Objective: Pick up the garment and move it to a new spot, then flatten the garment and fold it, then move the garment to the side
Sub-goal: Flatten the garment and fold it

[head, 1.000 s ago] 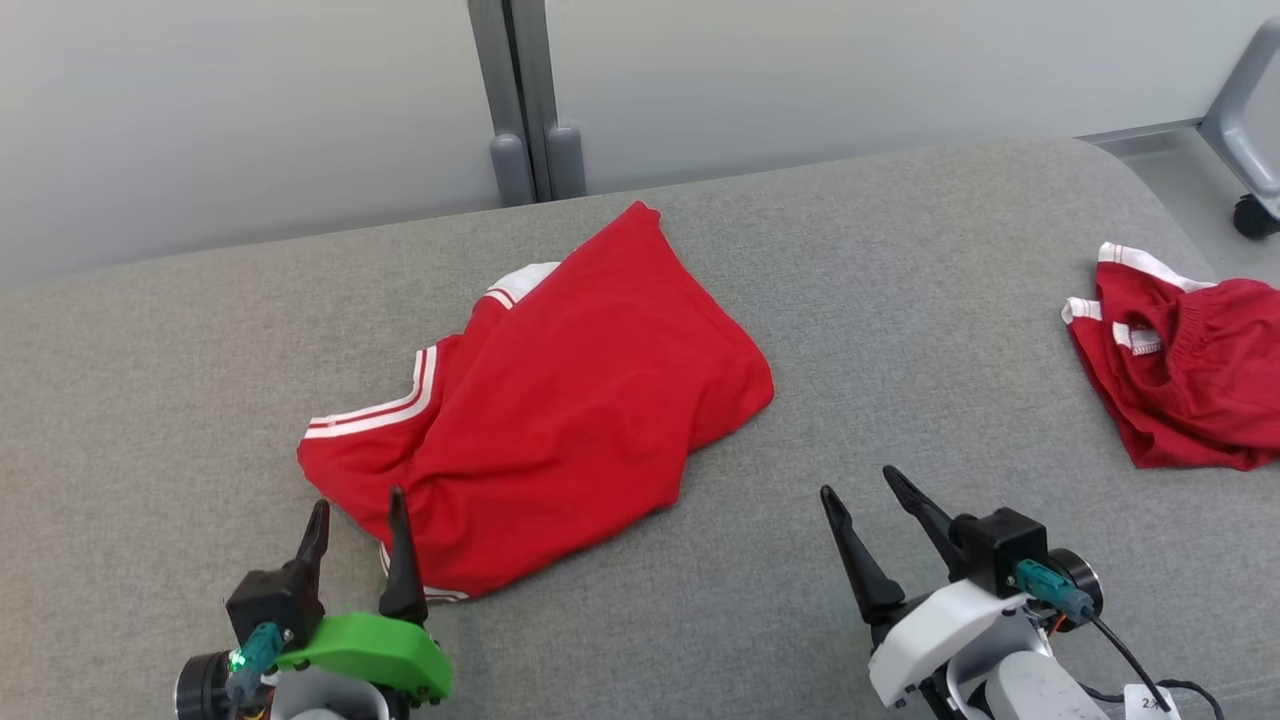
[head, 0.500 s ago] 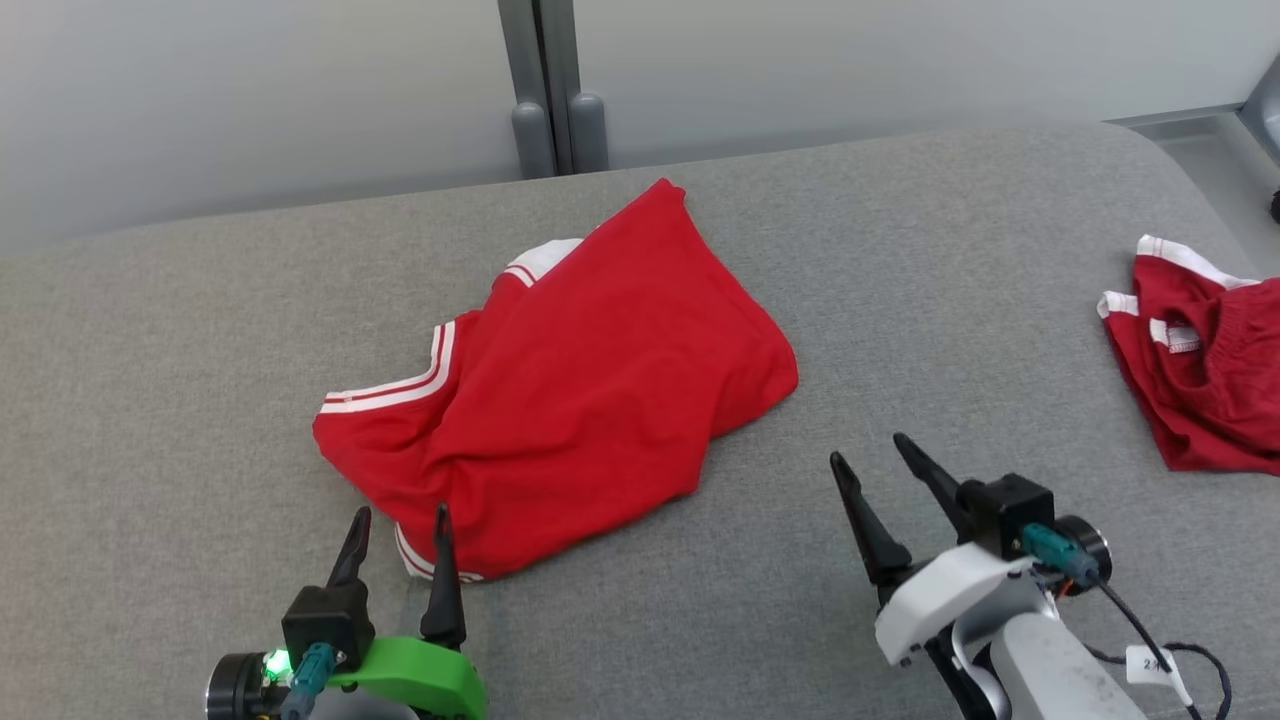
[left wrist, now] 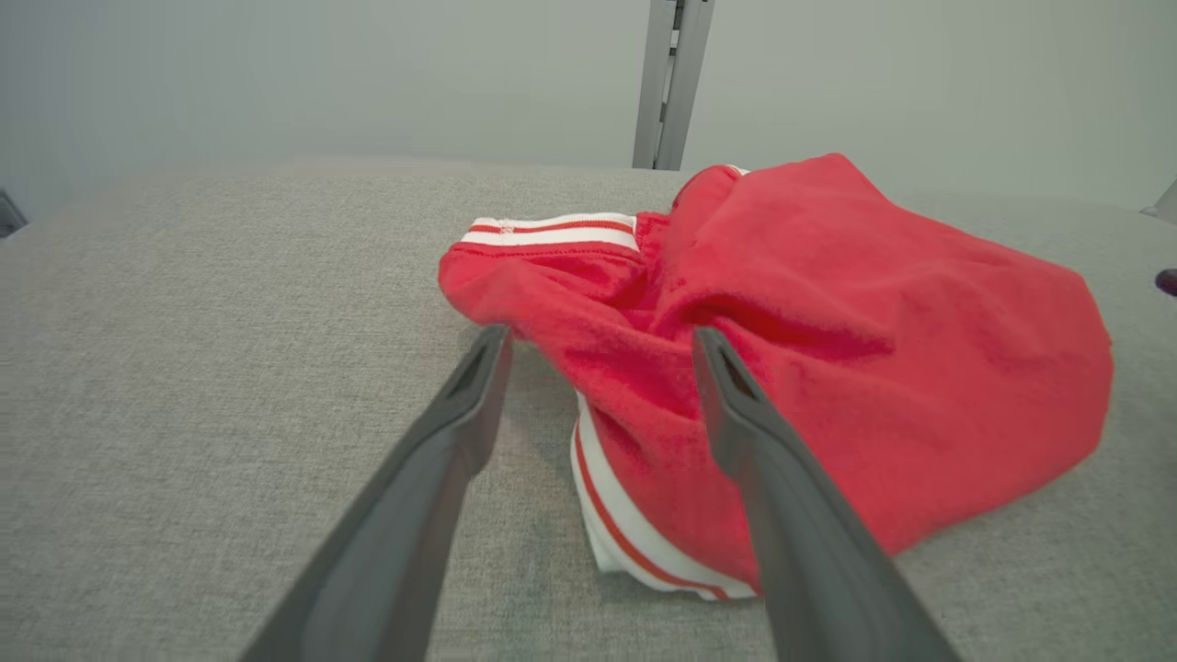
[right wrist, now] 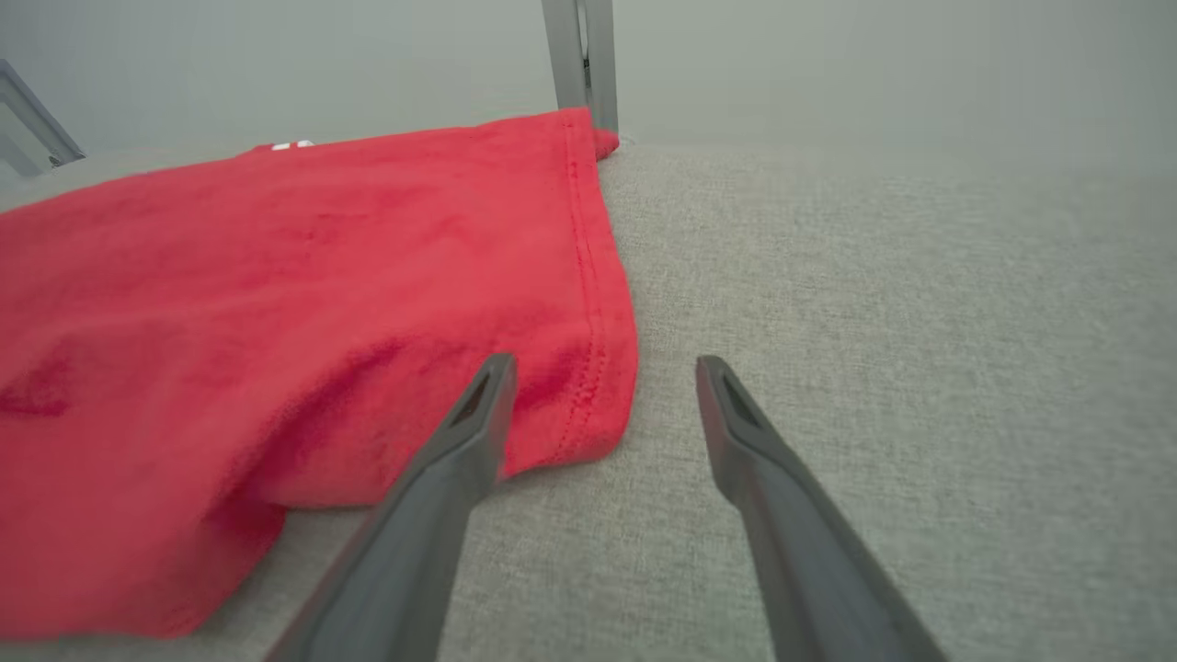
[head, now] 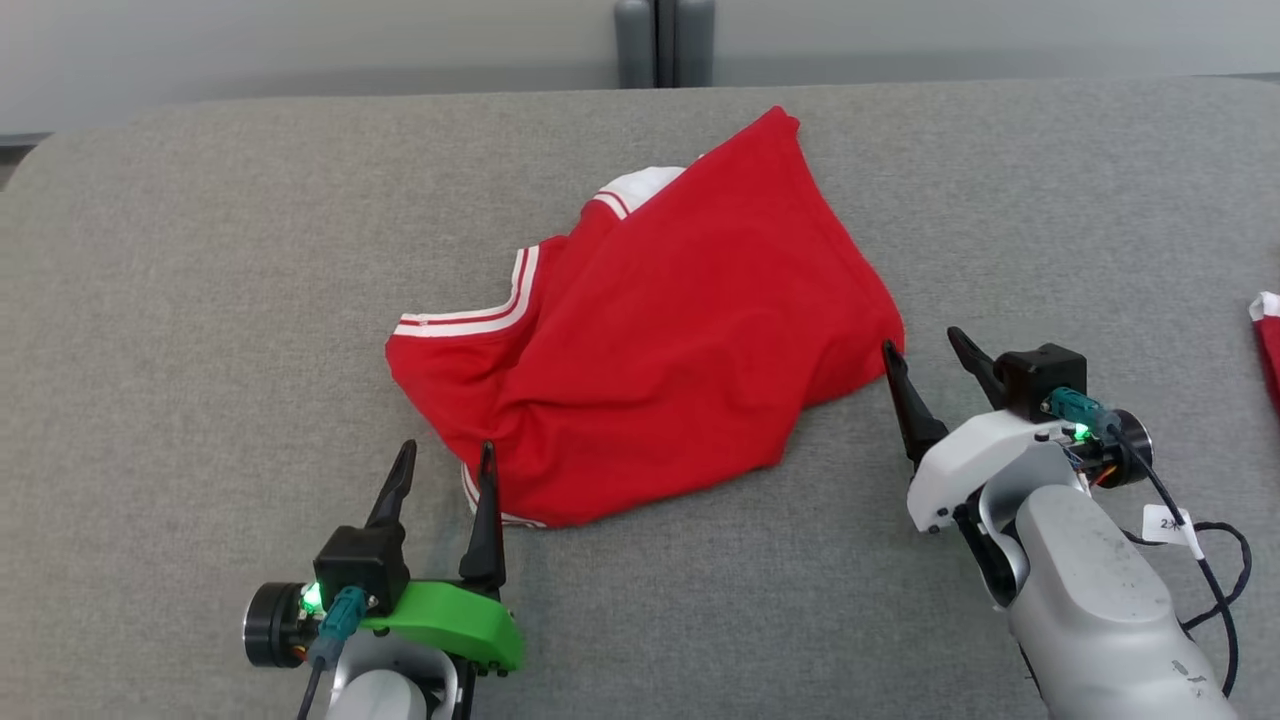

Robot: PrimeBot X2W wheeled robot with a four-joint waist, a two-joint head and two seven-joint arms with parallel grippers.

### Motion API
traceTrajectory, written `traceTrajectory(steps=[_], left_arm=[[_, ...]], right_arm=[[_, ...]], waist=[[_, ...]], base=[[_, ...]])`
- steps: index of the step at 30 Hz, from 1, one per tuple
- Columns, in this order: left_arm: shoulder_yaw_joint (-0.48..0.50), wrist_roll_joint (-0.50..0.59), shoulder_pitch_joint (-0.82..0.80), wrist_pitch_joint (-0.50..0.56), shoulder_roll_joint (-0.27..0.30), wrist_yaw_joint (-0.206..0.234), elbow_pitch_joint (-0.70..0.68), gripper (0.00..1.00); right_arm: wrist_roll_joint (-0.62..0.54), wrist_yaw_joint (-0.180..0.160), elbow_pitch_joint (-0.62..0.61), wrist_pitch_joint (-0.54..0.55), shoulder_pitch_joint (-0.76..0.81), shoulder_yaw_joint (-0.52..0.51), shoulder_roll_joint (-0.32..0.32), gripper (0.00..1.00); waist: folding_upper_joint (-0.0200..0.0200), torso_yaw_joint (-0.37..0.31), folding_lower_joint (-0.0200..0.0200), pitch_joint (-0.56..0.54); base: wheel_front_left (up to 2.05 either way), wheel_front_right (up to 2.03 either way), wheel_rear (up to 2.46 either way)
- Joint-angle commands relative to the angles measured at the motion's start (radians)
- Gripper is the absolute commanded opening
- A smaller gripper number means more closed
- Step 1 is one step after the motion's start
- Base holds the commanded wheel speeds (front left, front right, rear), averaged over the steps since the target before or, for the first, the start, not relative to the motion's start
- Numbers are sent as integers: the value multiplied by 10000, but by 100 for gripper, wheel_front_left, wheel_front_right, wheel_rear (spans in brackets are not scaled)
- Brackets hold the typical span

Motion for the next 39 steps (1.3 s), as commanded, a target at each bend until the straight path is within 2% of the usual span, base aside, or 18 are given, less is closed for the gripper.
traceTrajectory(steps=[1,5,6,7,9,13,18,28,36,39], left_arm=[[-7,-68,-226,-2,27,-13,-42,100],[-92,-154,-360,-2,26,13,-39,100],[-101,-213,-381,-2,26,43,-23,100],[-115,-221,-401,-2,26,52,-21,100],[-115,-273,-434,-2,25,88,-39,100],[-153,-323,-430,-2,25,95,-31,100],[-121,-316,-316,-1,28,38,-7,100],[71,-195,339,-1,27,-99,223,100],[-52,-307,807,-1,27,-55,287,100],[-60,-303,823,-2,27,-57,307,100]], right_arm=[[-20,-15,279,-4,-213,-81,-40,100],[-26,-15,1031,-4,-566,-186,-38,100],[-17,-15,1221,-4,-610,-155,-40,87],[14,-15,1347,-4,-633,-121,-40,48],[134,-15,1556,2,-634,-40,-43,0],[245,-15,1298,10,-461,47,-29,0],[462,-15,-15,-4,-191,183,-34,0],[2269,-15,-3075,-8,-332,2104,-34,0],[3101,-15,-4090,-2,-1216,3197,-37,0],[3166,-15,-4239,114,-1537,3235,-43,0]], waist=[[0,583,0,551],[0,809,0,758],[0,845,0,784],[0,860,0,796],[0,874,0,815],[0,741,0,752],[0,432,0,451],[0,-533,0,-707],[0,-796,0,-1228],[0,-761,0,-1124]], base=[[0,0,0],[0,0,0],[0,0,0],[0,0,0],[0,0,0],[0,0,0],[0,0,0],[0,0,0],[0,0,0],[0,0,0]])
